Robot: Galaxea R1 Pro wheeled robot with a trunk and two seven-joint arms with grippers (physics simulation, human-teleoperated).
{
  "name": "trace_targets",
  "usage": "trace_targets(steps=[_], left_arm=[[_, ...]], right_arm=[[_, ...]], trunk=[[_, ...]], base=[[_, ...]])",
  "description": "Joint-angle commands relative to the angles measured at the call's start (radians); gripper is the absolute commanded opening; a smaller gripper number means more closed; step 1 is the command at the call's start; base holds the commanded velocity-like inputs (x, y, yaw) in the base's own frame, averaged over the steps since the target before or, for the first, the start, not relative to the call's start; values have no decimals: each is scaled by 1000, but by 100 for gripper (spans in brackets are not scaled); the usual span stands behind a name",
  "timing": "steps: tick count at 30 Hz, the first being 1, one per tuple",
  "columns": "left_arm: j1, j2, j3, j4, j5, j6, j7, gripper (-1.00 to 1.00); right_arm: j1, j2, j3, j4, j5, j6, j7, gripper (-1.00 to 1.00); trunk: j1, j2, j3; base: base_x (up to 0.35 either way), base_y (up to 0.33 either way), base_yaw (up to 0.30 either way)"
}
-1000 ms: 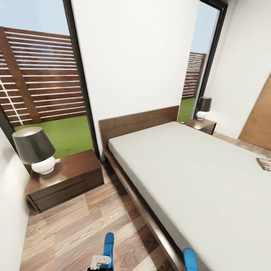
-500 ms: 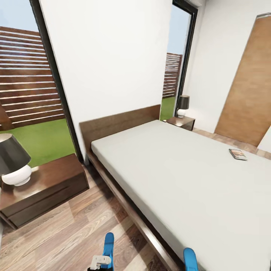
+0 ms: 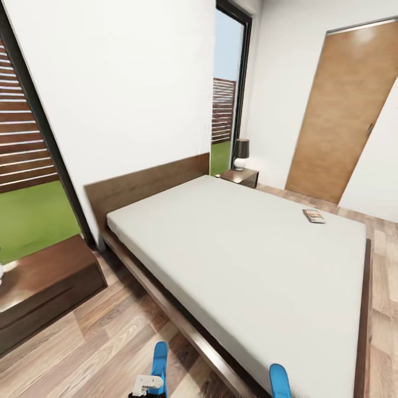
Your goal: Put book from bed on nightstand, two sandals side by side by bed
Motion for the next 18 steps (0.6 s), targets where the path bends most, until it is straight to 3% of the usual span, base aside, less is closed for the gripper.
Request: trace_targets(steps=[1, 7, 11, 14, 15, 18], left_arm=[[-1, 0, 0, 1, 7, -1, -5, -100], [-1, 4, 2, -1, 2, -3, -61, -100], [-1, 30, 5, -18, 2, 0, -215, -100], [-1, 50, 6, -78, 3, 5, -329, -100], [-3, 58, 6, -114, 3, 15, -348, -100], [-5, 65, 5, -216, 3, 136, -366, -100]], right_arm=[[-1, 0, -7, 2, -2, 3, 5, -100], [-1, -9, -9, 0, -10, 11, 20, -100], [-1, -19, -13, -3, -12, 18, 77, -100], [-1, -50, -14, -8, -13, 22, 130, -100], [-1, -63, -14, -18, -14, 23, 139, -100], [-1, -92, -14, -101, -16, 62, 147, -100]], trunk=[[0, -1, -1], [0, -1, -1], [0, -1, -1], [0, -1, -1], [0, -1, -1], [0, -1, -1]], base=[[0, 0, -300], [0, 0, -300], [0, 0, -300], [0, 0, -300], [0, 0, -300], [0, 0, -300]])
